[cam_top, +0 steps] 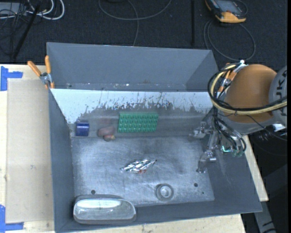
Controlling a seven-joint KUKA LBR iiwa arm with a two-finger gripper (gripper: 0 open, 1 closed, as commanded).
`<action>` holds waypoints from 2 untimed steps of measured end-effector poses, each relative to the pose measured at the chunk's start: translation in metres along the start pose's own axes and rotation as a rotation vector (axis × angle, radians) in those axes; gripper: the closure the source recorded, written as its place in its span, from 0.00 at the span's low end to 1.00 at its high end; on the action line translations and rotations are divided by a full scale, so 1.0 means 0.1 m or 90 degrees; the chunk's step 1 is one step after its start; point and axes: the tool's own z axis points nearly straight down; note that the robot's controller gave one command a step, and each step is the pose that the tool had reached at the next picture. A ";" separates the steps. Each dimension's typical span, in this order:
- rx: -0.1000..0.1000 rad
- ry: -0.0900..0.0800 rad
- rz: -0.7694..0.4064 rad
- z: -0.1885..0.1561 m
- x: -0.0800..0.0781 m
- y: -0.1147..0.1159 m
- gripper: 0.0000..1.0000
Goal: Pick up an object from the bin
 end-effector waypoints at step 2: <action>0.004 -0.018 -0.377 0.71 0.78 1.01 0.00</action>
Offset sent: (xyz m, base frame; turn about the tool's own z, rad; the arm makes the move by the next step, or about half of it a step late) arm -0.0769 0.0956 -0.0088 -0.1368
